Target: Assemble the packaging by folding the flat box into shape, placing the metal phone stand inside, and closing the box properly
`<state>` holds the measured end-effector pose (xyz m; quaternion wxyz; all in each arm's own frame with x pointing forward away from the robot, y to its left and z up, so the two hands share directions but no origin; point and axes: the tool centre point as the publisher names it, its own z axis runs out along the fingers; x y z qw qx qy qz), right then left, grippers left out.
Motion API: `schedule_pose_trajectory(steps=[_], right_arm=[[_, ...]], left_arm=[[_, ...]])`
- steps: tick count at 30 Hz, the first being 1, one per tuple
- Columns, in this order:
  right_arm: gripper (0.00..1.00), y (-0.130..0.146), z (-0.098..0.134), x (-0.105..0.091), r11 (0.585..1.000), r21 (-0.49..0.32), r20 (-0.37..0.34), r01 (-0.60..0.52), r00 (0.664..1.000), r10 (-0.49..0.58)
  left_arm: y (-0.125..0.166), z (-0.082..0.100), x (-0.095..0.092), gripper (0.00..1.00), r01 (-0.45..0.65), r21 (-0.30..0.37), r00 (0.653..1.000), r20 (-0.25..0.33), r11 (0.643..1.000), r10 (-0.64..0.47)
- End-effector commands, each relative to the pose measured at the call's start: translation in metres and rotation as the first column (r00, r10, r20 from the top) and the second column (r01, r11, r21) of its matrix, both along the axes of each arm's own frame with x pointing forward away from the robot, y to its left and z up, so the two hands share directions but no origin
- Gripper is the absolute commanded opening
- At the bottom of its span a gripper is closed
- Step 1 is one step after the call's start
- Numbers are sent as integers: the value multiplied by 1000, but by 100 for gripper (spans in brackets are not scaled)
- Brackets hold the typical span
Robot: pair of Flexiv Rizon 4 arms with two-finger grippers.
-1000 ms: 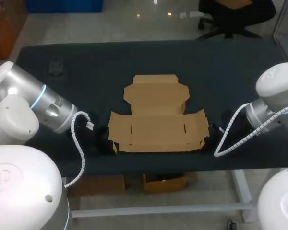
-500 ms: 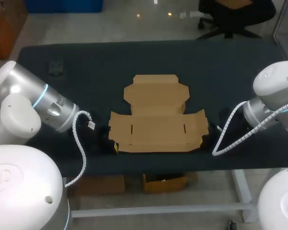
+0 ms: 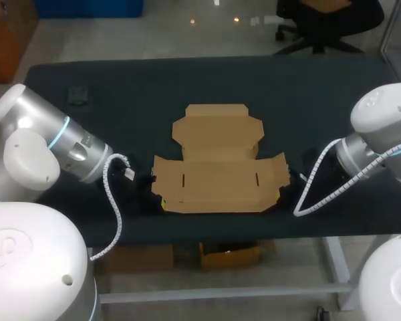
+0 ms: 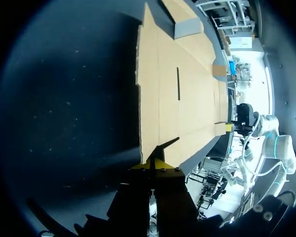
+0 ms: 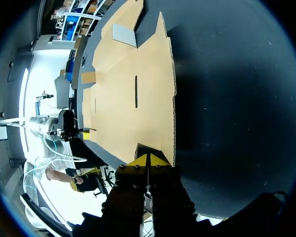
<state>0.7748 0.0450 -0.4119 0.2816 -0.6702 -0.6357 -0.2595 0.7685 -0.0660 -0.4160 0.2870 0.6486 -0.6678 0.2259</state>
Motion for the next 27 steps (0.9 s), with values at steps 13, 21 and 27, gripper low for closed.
schedule_pose_trajectory(steps=[13, 21, 27], right_arm=[[0, 2, -5, 1, 1000, -2, -13, -5, 1000, 5], [0, 2, -5, 1, 1000, -4, -16, -5, 1000, 5], [0, 4, -4, -1, 1000, -10, -13, -9, 1000, 9]], left_arm=[[-7, 6, 3, 0, 10, -14, 1000, 14, 1000, -10], [-9, 11, 7, 0, 10, -9, 1000, 27, 1000, -10], [-13, 13, 8, 0, 14, 16, 999, 34, 1000, -14]])
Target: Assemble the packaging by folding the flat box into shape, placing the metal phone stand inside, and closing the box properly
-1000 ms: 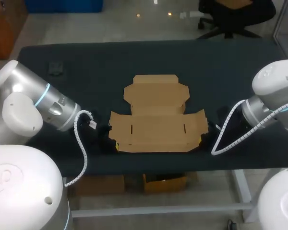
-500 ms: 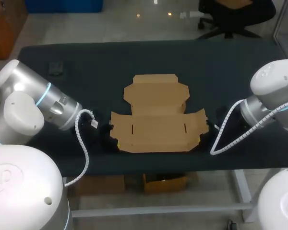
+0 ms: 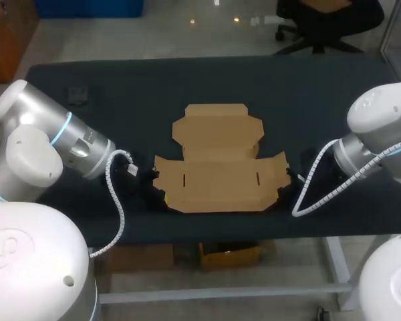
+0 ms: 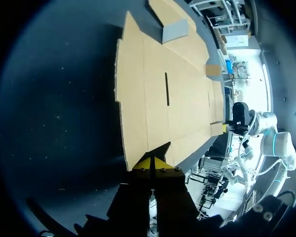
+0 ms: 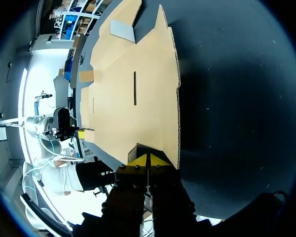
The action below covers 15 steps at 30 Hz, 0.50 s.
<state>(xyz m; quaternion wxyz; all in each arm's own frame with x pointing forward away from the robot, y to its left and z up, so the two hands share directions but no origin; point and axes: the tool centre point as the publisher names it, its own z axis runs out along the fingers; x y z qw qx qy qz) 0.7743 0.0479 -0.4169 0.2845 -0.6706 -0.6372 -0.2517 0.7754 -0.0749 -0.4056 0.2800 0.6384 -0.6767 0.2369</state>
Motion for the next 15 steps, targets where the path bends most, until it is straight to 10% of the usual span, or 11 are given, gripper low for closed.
schedule_pose_trajectory(steps=[1, 15], right_arm=[[0, 2, 2, -1, 1000, -6, 1, -4, 1000, 4], [0, 13, 5, -8, 999, -48, 14, -8, 1000, 9]], left_arm=[[-5, 3, 1, 0, -2, 24, 1000, 1, 1000, 2], [-12, 15, -3, 0, -15, 63, 999, 44, 998, 12]])
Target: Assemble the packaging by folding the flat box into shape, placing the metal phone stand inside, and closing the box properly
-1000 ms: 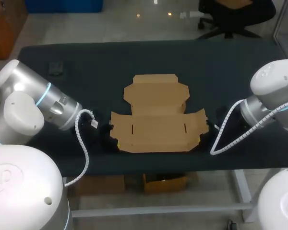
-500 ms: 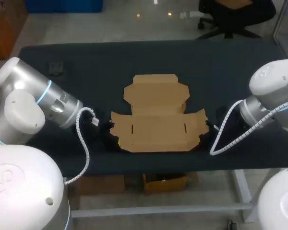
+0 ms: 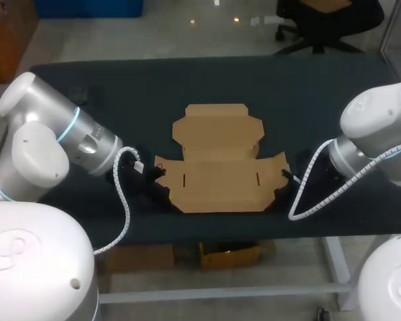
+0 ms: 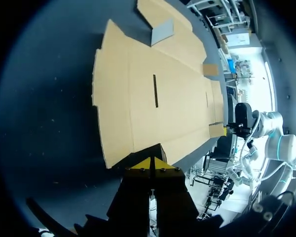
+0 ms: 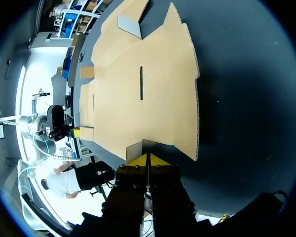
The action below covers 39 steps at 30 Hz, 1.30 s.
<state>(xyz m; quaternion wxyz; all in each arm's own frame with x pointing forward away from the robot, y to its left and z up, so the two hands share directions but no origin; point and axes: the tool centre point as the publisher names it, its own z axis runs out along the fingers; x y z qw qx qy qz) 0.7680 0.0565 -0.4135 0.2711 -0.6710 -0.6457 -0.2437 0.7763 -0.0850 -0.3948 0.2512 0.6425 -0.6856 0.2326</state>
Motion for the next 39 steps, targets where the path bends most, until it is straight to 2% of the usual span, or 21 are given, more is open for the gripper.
schedule_pose_trajectory(steps=[1, 39], right_arm=[[0, 5, 2, -3, 1000, -19, 4, 0, 1000, 0], [0, 18, 6, -1, 998, -58, 26, -5, 1000, 6]], left_arm=[[-2, 4, -4, 0, -8, 15, 1000, 9, 1000, 8], [-27, 4, -5, 0, 36, 47, 999, 11, 998, -36]])
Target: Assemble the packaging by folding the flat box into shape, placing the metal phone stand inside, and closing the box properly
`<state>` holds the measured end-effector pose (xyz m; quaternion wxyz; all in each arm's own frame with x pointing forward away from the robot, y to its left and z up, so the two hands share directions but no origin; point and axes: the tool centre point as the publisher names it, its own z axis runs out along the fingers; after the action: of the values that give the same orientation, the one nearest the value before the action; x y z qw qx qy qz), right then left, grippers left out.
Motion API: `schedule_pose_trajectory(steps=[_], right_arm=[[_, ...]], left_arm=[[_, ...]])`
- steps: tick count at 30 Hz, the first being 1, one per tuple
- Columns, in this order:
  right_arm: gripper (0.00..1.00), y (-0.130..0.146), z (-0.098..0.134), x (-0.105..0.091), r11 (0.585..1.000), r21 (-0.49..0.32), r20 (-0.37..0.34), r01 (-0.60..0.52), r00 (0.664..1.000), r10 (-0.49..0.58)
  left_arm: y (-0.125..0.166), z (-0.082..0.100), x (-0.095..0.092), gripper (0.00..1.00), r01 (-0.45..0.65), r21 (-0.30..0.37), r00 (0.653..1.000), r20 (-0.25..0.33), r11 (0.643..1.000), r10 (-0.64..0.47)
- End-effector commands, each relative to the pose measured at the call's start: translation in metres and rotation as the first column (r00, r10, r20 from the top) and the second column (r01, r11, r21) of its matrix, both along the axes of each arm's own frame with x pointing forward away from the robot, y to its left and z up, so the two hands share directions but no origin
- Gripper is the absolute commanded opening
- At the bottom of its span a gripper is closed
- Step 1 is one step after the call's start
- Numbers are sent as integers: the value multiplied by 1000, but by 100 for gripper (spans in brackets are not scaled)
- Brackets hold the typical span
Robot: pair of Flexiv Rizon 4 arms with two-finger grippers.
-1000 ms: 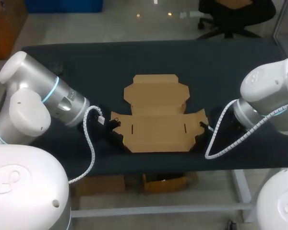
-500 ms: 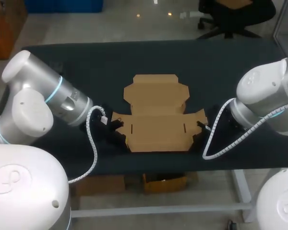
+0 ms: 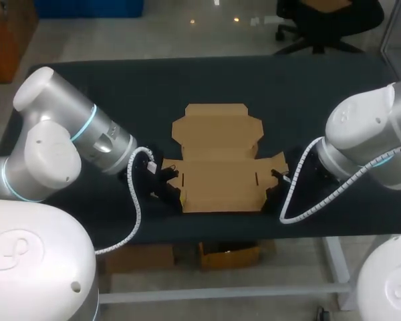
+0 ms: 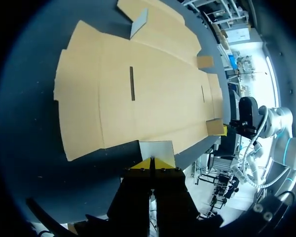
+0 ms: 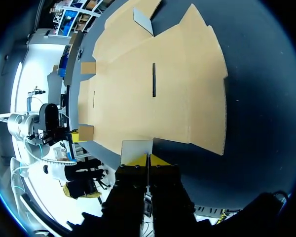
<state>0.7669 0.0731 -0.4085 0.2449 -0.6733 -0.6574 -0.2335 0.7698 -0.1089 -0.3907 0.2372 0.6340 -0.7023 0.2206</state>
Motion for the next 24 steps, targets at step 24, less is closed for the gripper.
schedule_pose_trajectory(steps=[24], right_arm=[[0, 18, 1, 2, 999, -34, 9, -35, 999, 35]], left_arm=[[-14, -11, 1, 0, 31, 21, 999, -29, 999, -30]])
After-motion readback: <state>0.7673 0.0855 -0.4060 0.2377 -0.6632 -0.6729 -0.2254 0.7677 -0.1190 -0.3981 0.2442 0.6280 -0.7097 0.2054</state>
